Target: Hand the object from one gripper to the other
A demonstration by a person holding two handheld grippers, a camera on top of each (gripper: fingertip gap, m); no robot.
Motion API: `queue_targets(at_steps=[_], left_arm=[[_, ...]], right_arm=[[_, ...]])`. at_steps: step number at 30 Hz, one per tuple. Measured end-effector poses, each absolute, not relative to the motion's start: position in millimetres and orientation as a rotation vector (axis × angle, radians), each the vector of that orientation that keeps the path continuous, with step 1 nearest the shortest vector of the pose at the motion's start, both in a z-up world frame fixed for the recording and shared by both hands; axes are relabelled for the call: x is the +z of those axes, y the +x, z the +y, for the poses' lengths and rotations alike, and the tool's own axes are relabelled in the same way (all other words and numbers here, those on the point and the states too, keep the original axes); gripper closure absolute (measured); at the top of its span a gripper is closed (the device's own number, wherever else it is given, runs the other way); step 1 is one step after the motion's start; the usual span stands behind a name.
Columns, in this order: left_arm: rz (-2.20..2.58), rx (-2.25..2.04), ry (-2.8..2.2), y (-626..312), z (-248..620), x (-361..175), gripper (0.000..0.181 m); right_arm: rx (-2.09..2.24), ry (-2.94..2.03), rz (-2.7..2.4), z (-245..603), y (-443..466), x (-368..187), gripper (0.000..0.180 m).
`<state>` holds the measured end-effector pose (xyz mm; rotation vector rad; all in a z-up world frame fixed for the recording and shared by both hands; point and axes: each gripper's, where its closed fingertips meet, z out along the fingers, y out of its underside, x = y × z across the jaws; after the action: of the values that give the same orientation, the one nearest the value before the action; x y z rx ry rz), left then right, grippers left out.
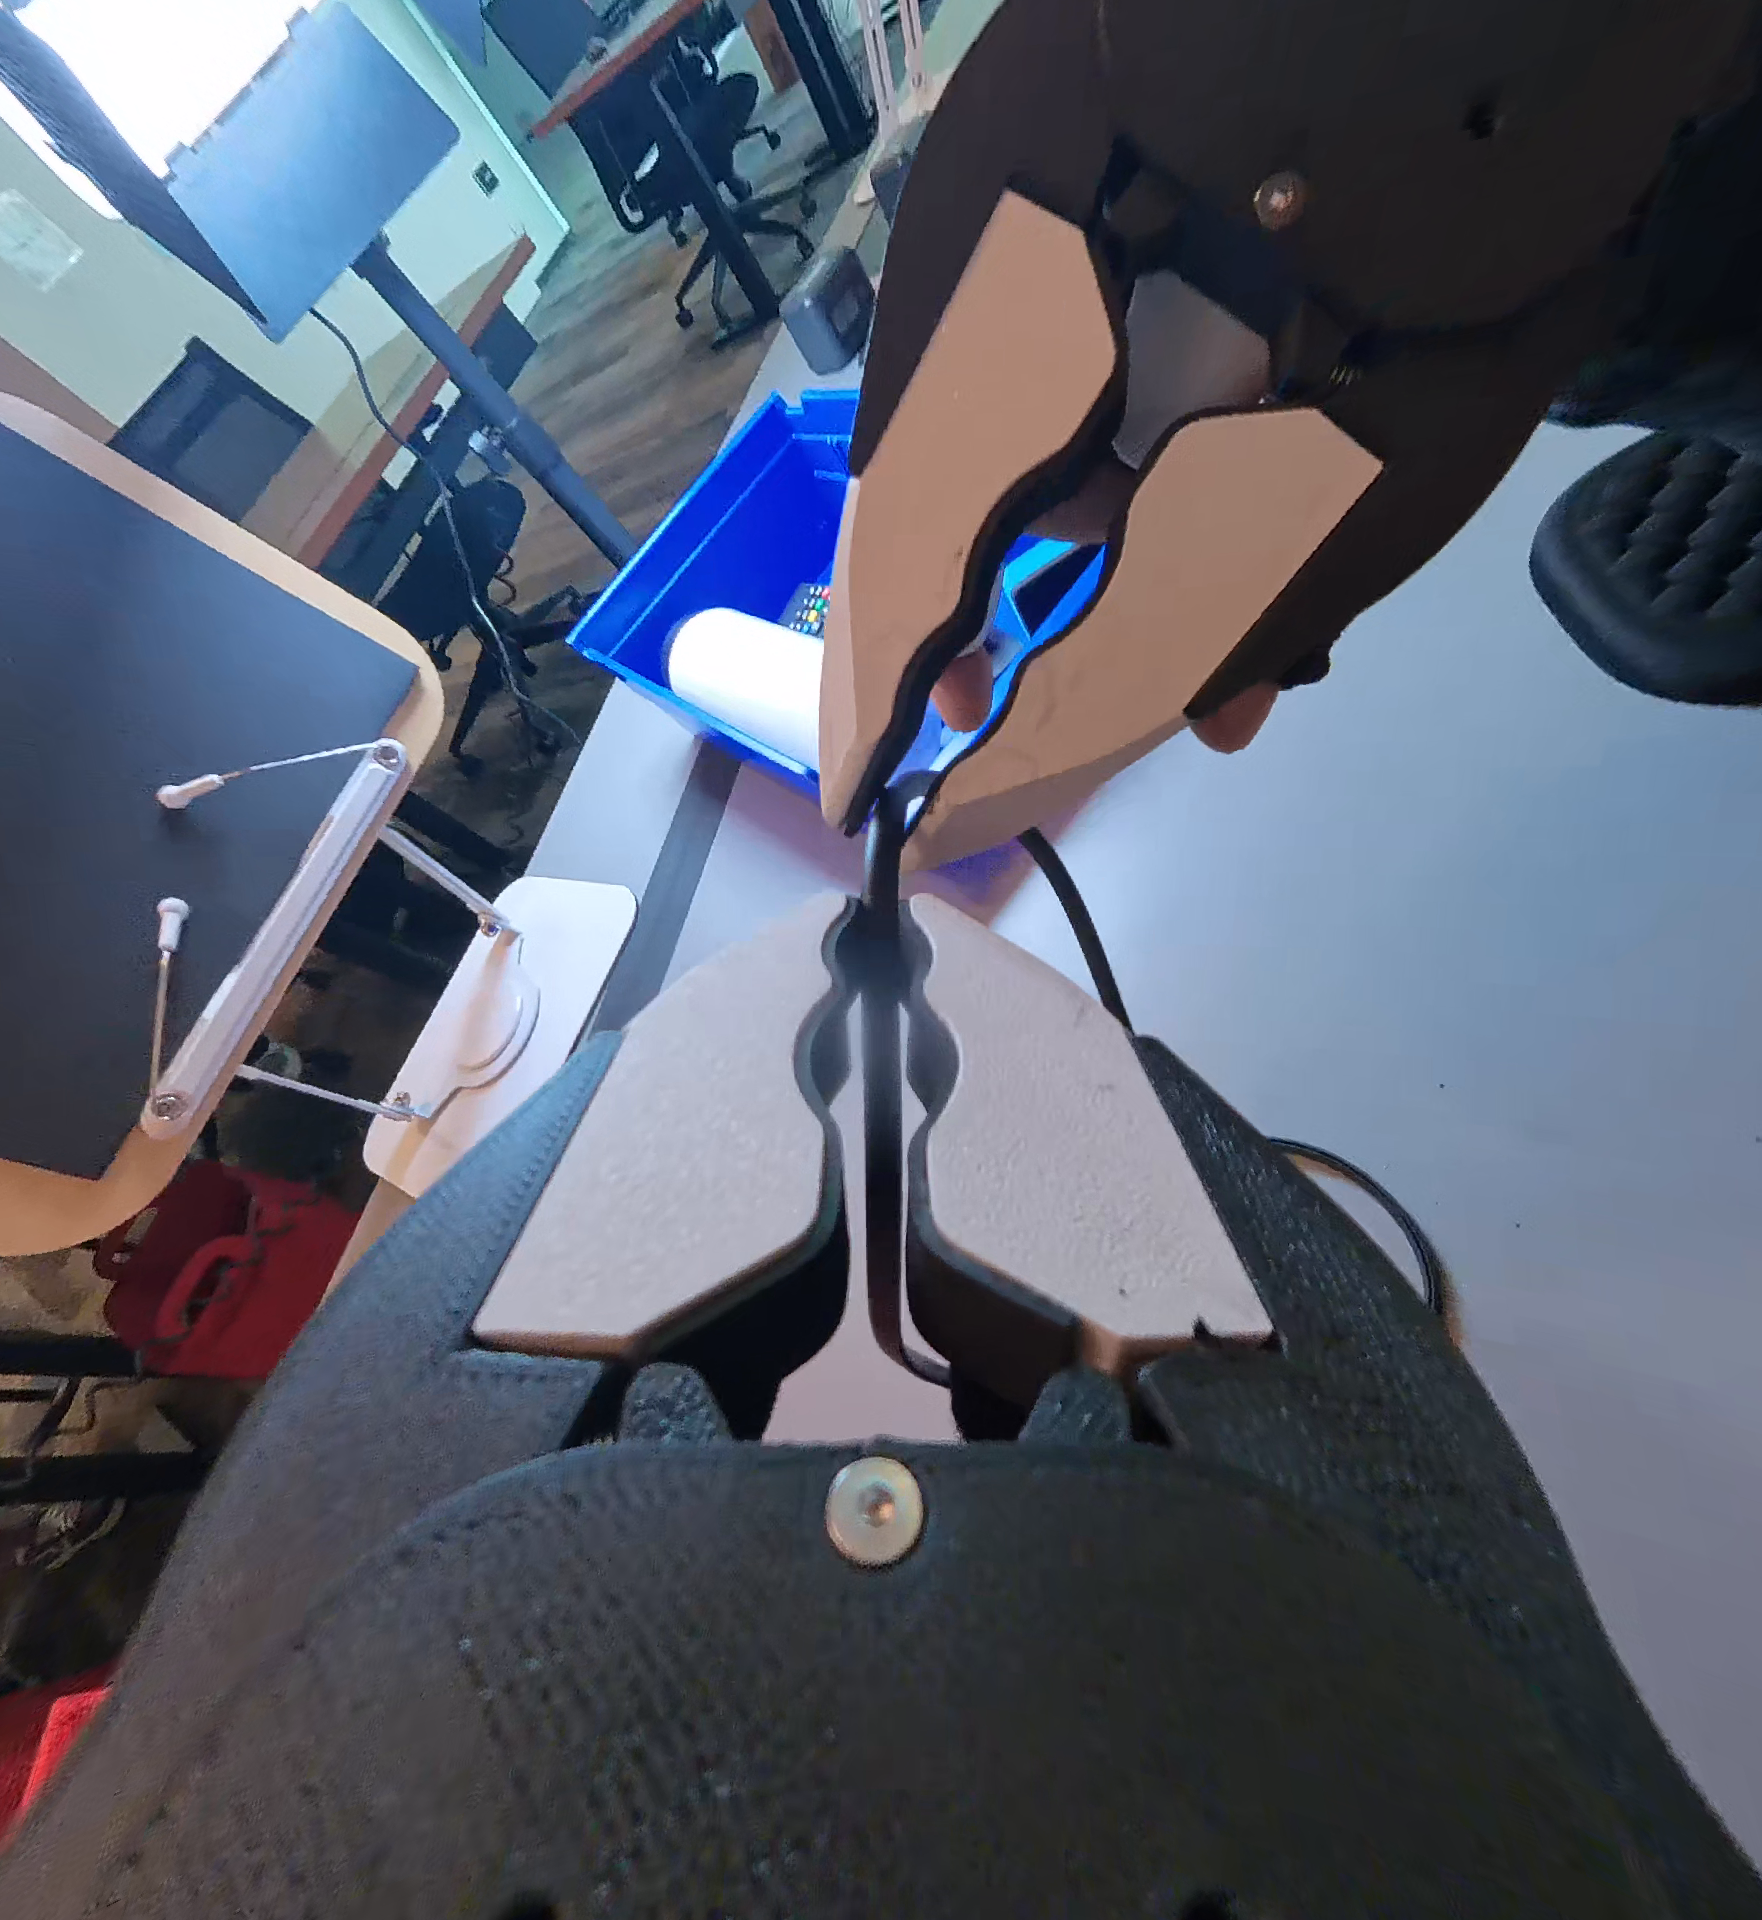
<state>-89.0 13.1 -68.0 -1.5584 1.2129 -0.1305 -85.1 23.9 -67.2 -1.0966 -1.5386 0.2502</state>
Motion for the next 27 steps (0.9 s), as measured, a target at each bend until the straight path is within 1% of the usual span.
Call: queue_targets(at_steps=[1, 2, 4, 7, 11, 15, 16, 17, 20, 21, 22, 24, 26, 27], left_arm=[[1.209, -0.132, -1.547, -89.7, 11.9, -64.9, 0.175], [1.206, -0.140, -1.540, -90.0, 10.7, -62.8, 0.175], [1.202, -0.160, -1.540, -90.0, 9.9, -61.7, 0.175], [1.190, -0.163, -1.566, -92.4, 12.9, -65.1, 0.175], [1.179, -0.105, -1.641, -94.8, 19.2, -75.5, 0.171], [1.235, -0.010, -1.668, -91.3, 18.1, -86.1, 0.166], [1.251, 0.021, -1.671, -92.5, 18.2, -88.3, 0.174], [1.260, 0.039, -1.667, -93.2, 18.3, -88.6, 0.177], [1.241, -0.002, -1.644, -91.9, 16.8, -81.6, 0.178], [1.233, -0.021, -1.631, -91.4, 15.8, -78.7, 0.178], [1.229, -0.038, -1.618, -91.0, 14.7, -76.0, 0.178], [1.223, -0.069, -1.595, -89.9, 12.7, -71.4, 0.178], [1.213, -0.072, -1.605, -91.0, 13.7, -71.6, 0.178], [1.211, -0.061, -1.623, -93.1, 15.1, -74.1, 0.177]], right_arm=[[0.247, -1.107, -1.533, 26.5, -83.9, -67.7, 0.165], [0.249, -1.113, -1.533, 28.3, -83.2, -68.9, 0.166], [0.266, -1.110, -1.536, 27.8, -84.2, -70.1, 0.174], [0.227, -1.112, -1.544, 29.3, -84.1, -71.9, 0.175], [0.126, -1.122, -1.568, 31.6, -83.1, -76.8, 0.175], [0.115, -1.104, -1.613, 23.1, -89.8, -84.5, 0.175], [0.108, -1.098, -1.615, 22.5, -90.4, -84.7, 0.175], [0.110, -1.096, -1.612, 22.3, -90.2, -83.9, 0.175], [0.185, -1.093, -1.573, 20.9, -89.2, -74.8, 0.174], [0.206, -1.104, -1.563, 22.3, -87.7, -73.3, 0.172], [0.215, -1.122, -1.557, 25.8, -85.8, -73.7, 0.166], [0.241, -1.130, -1.565, 28.9, -84.4, -77.4, 0.164], [0.241, -1.107, -1.560, 28.2, -85.9, -77.1, 0.179], [0.220, -1.107, -1.567, 28.7, -85.9, -77.9, 0.179]])
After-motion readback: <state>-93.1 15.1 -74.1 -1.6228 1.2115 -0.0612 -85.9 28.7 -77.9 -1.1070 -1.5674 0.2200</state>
